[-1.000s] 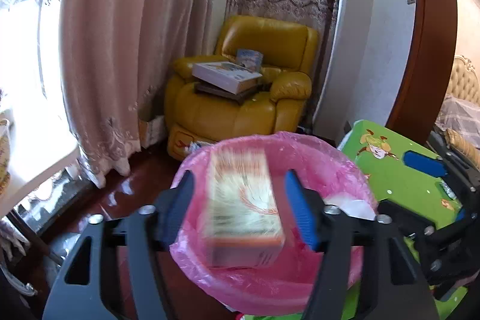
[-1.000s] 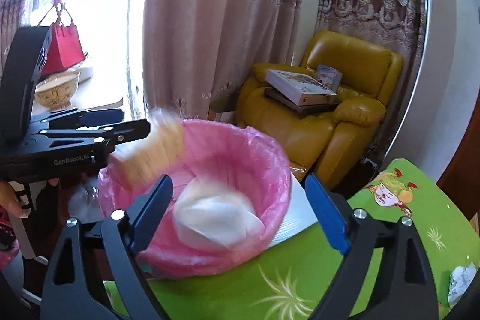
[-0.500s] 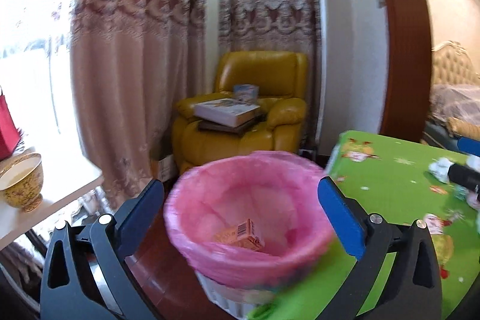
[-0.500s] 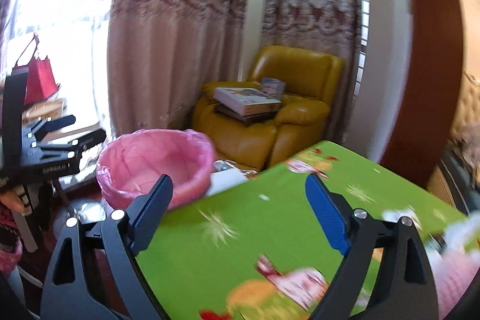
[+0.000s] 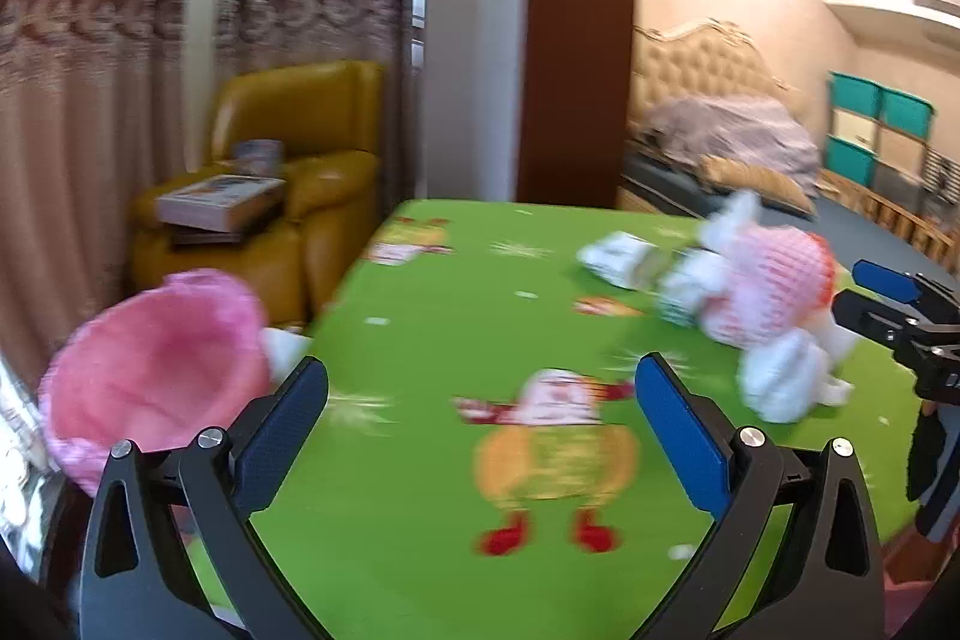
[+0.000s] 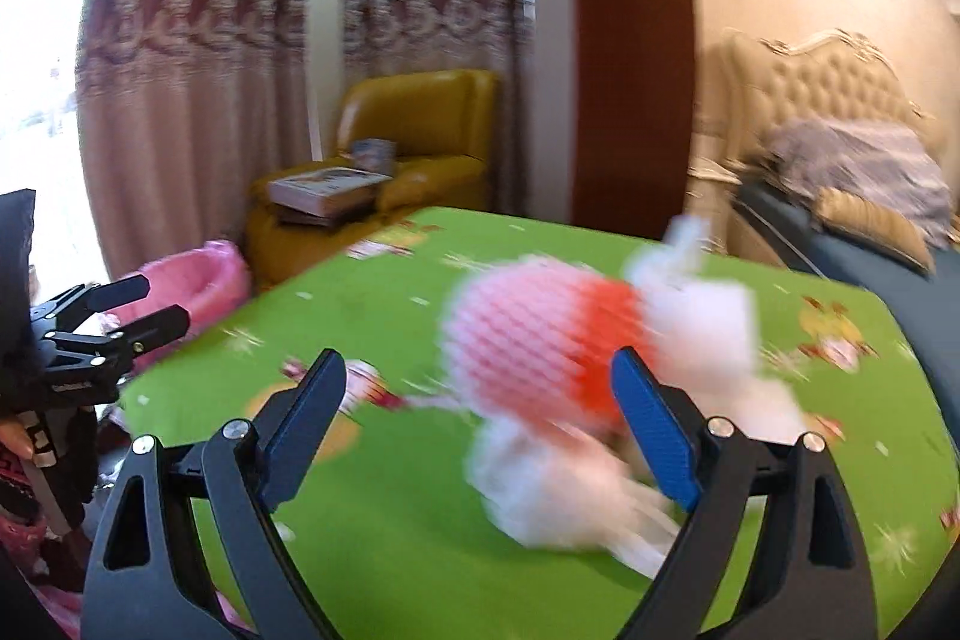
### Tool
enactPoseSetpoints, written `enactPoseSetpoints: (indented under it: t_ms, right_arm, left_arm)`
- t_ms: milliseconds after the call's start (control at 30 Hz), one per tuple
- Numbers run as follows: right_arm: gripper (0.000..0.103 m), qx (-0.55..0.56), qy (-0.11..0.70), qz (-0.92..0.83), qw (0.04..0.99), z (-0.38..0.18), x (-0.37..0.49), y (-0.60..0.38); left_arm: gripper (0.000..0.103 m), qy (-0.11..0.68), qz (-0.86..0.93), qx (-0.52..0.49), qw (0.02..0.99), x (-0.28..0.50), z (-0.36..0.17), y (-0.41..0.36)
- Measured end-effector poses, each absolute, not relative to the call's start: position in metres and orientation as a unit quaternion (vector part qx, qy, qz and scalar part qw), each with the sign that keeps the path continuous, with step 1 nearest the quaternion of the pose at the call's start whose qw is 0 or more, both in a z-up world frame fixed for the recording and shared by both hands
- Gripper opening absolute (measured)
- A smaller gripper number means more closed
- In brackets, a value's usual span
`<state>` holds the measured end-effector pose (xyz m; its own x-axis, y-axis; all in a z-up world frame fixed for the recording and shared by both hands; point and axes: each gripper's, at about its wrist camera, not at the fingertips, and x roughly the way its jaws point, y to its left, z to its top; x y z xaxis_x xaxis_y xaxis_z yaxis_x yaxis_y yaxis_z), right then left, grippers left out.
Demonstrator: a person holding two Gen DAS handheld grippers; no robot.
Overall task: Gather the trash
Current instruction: 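Grasp the pink foam net with the left gripper while the right grasps the plastic bag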
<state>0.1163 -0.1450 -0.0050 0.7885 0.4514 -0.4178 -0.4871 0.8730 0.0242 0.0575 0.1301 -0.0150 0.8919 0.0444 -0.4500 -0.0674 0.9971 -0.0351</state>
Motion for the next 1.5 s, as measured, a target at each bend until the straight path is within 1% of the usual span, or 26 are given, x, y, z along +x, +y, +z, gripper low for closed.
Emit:
enactPoseSetpoints:
  t_ms: [333,400,467,633,700,767,800,833,867,900,933,967,1000,1100,1267,1500]
  right_arm:
    - [0.087,-0.036,0.217,0.167,0.961,-0.027,0.117,-0.22]
    - [0.087,-0.036,0.218,0.162,0.962,-0.032,0.117,-0.231]
    - [0.087,-0.037,0.222,0.159,0.961,-0.037,0.117,-0.234]
    - [0.087,-0.021,0.236,0.154,0.959,-0.043,0.12,-0.245]
    - [0.087,-0.015,0.238,0.15,0.959,-0.044,0.122,-0.25]
    - [0.087,-0.011,0.24,0.149,0.959,-0.045,0.122,-0.253]
    - [0.087,-0.008,0.241,0.148,0.959,-0.045,0.122,-0.254]
    - [0.087,-0.006,0.241,0.148,0.959,-0.046,0.12,-0.254]
    - [0.087,-0.006,0.241,0.147,0.959,-0.046,0.119,-0.254]
    - [0.087,-0.008,0.242,0.146,0.959,-0.046,0.119,-0.254]
    - [0.087,-0.009,0.242,0.145,0.959,-0.046,0.119,-0.253]
    - [0.087,-0.01,0.243,0.145,0.959,-0.046,0.119,-0.252]
    - [0.087,-0.011,0.244,0.145,0.959,-0.046,0.119,-0.251]
    - [0.087,-0.017,0.248,0.151,0.957,-0.047,0.119,-0.242]
    - [0.087,-0.028,0.257,0.175,0.95,-0.05,0.12,-0.221]
    - [0.087,-0.061,0.274,0.209,0.937,-0.055,0.126,-0.178]
  left_arm:
    - [0.096,0.251,-0.059,0.005,0.966,0.108,-0.028,0.034]
    - [0.093,0.255,-0.07,0.0,0.964,0.118,-0.03,0.024]
    - [0.088,0.258,-0.082,-0.007,0.963,0.129,-0.03,0.013]
    - [0.069,0.259,-0.114,-0.007,0.959,0.147,-0.028,-0.007]
    - [0.066,0.257,-0.122,-0.005,0.959,0.151,-0.027,-0.014]
    - [0.066,0.256,-0.132,-0.005,0.958,0.156,-0.028,-0.019]
    - [0.063,0.256,-0.136,-0.006,0.957,0.158,-0.028,-0.02]
    - [0.054,0.257,-0.145,-0.009,0.955,0.161,-0.029,-0.022]
    - [0.049,0.261,-0.159,-0.014,0.952,0.164,-0.03,-0.023]
    - [0.039,0.264,-0.169,-0.018,0.949,0.166,-0.032,-0.024]
    - [0.032,0.264,-0.175,-0.019,0.948,0.167,-0.032,-0.025]
    - [0.029,0.262,-0.174,-0.019,0.949,0.165,-0.033,-0.024]
    - [0.021,0.257,-0.174,-0.018,0.951,0.162,-0.033,-0.023]
    - [0.019,0.243,-0.168,-0.021,0.955,0.152,-0.028,-0.018]
    - [0.019,0.217,-0.136,-0.011,0.967,0.128,-0.018,0.006]
    - [0.019,0.228,-0.089,-0.016,0.969,0.107,-0.022,0.044]
